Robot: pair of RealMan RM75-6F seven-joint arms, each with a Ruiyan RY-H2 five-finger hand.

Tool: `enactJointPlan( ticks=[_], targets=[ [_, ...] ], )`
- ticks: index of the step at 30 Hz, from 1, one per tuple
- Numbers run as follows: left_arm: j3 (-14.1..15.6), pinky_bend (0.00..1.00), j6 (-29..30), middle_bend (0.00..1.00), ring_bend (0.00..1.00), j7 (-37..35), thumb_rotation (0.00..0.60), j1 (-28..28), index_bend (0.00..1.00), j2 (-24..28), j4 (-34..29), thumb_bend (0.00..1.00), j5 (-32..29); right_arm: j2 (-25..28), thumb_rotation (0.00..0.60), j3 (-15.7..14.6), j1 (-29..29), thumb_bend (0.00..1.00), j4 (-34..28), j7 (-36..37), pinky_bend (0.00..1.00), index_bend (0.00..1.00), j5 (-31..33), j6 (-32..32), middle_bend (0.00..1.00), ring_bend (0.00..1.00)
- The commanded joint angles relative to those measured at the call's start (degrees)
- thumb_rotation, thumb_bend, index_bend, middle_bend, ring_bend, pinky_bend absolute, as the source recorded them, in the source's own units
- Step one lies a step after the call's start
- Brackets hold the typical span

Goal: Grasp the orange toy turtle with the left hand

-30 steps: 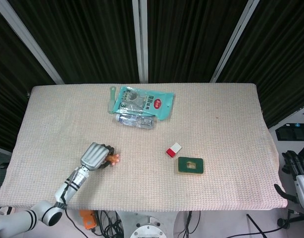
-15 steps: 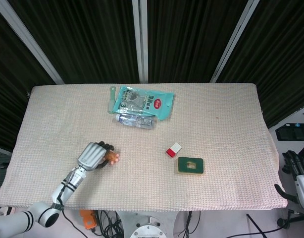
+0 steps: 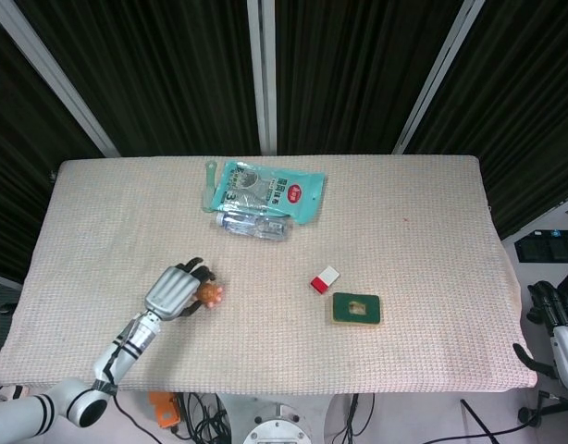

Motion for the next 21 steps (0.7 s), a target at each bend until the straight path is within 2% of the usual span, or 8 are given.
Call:
enactJointPlan(
  ticks=[1, 8, 10, 13, 17, 19, 21],
  targets=[
    [0.1, 0.48, -0.3, 0.33, 0.18, 0.6, 0.6, -0.2, 0.36, -0.7, 0.8, 0.31, -0.1, 0.0, 0.6, 0.0, 0.0, 0.17, 0.0, 0.0, 0.0, 0.0, 0.0, -0.1, 0.0, 0.0],
    [0.4, 0.5, -1.8, 0.36, 0.2, -0.2, 0.6, -1.1, 0.36, -1.7, 2.8, 0.31, -0.3, 0.2, 0.6, -0.1, 0.1, 0.17, 0.1, 0.2, 0.0, 0.0, 0.2, -0.6, 0.0, 0.0],
    [0.2, 0.51, -2.0, 0.38, 0.21, -1.0, 0.6, -1.3, 0.39, -2.1, 3.4, 0.31, -0.3, 0.1, 0.6, 0.0, 0.2, 0.17, 0.0, 0.3, 0.0, 0.0, 0.2, -0.7, 0.0, 0.0],
    [0.1, 0.54, -1.4, 0.46, 0.27, -1.9, 0.6, -1.5, 0.49, -2.7, 4.3, 0.31, 0.1, 0.0, 0.6, 0.0, 0.3, 0.17, 0.1, 0.4, 0.0, 0.0, 0.1, -0.7, 0.0, 0.0],
    [0.0, 0.64, 0.9, 0.65, 0.43, -3.2, 0.6, -1.3, 0.72, -3.9, 6.2, 0.33, 1.7, 0.0, 0.6, 0.0, 0.4, 0.17, 0.2, 0.4, 0.0, 0.0, 0.1, -0.9, 0.0, 0.0],
    [0.2, 0.68, 1.5, 0.71, 0.49, -4.2, 0.6, -1.2, 0.78, -4.5, 7.5, 0.33, 2.1, 0.0, 0.6, -0.1, 0.4, 0.17, 0.3, 0.5, 0.0, 0.0, 0.1, -1.0, 0.0, 0.0],
    [0.3, 0.71, 1.2, 0.73, 0.52, -4.7, 0.6, -1.2, 0.81, -4.8, 8.1, 0.33, 1.9, -0.1, 0.6, -0.1, 0.4, 0.17, 0.3, 0.5, 0.0, 0.0, 0.1, -1.0, 0.0, 0.0]
  ],
)
